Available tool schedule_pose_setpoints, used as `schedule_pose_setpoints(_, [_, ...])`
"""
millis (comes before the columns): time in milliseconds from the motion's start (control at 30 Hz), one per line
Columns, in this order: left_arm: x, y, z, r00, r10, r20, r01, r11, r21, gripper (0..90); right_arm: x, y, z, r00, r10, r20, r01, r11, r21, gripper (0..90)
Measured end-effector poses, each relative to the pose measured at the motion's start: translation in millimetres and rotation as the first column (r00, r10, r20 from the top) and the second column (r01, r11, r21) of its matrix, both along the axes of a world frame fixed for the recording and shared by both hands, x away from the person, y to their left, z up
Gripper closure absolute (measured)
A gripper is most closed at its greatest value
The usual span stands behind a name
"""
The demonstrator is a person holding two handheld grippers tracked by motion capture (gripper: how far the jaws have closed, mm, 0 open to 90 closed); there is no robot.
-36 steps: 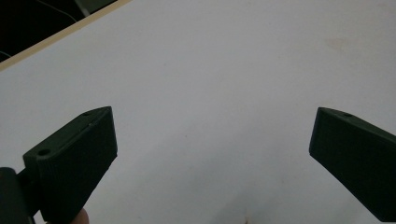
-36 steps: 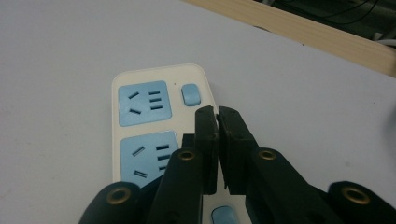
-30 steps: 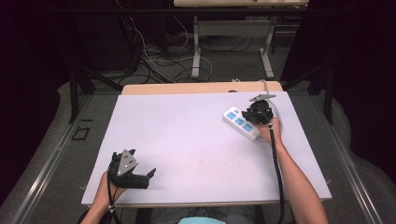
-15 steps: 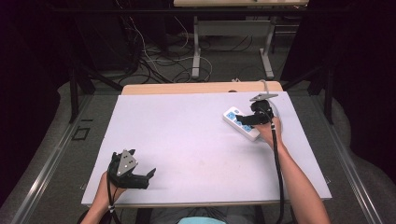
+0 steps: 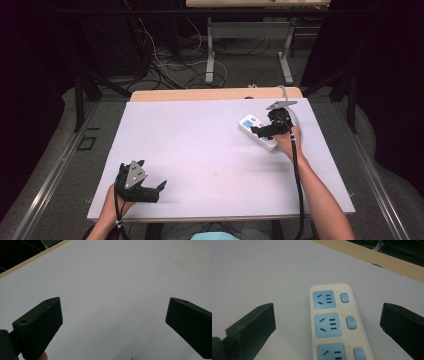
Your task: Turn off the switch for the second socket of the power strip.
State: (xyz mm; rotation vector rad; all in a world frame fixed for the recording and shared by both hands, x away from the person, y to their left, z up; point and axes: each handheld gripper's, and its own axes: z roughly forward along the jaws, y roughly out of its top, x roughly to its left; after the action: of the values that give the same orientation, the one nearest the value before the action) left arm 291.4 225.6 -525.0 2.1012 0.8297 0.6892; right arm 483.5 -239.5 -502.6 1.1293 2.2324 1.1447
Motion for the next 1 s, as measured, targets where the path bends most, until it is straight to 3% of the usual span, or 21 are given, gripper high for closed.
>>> schedule_pose_setpoints(467, [0.0, 0.0, -0.1, 1.0, 0.0, -0.002, 0.0, 1.0, -0.002, 0.7, -9.7, -0.7, 1.6, 0.9997, 0.011, -0.02, -0.011, 0.9999, 0.005, 0.0])
schedule_pose_setpoints(567, [0.0, -0.4, -0.5, 1.0, 0.002, -0.004, -0.002, 1.0, -0.002, 0.7, -12.3, -2.1, 2.7, 0.9997, 0.024, 0.003, -0.024, 0.9997, -0.006, 0.0])
schedule_pose_setpoints(633, [0.0, -0.6, -0.5, 1.0, 0.002, -0.005, -0.002, 1.0, -0.002, 0.7, -16.4, -1.4, 4.7, 0.9997, 0.021, -0.01, -0.021, 0.9997, 0.01, 0.0])
schedule_pose_setpoints(1000, [-0.1, 0.1, -0.3, 1.0, 0.001, -0.001, -0.001, 1.0, 0.002, 0.7, -41.2, 0.5, 14.8, 0.9985, 0.052, 0.018, -0.052, 0.9986, 0.008, 0.0])
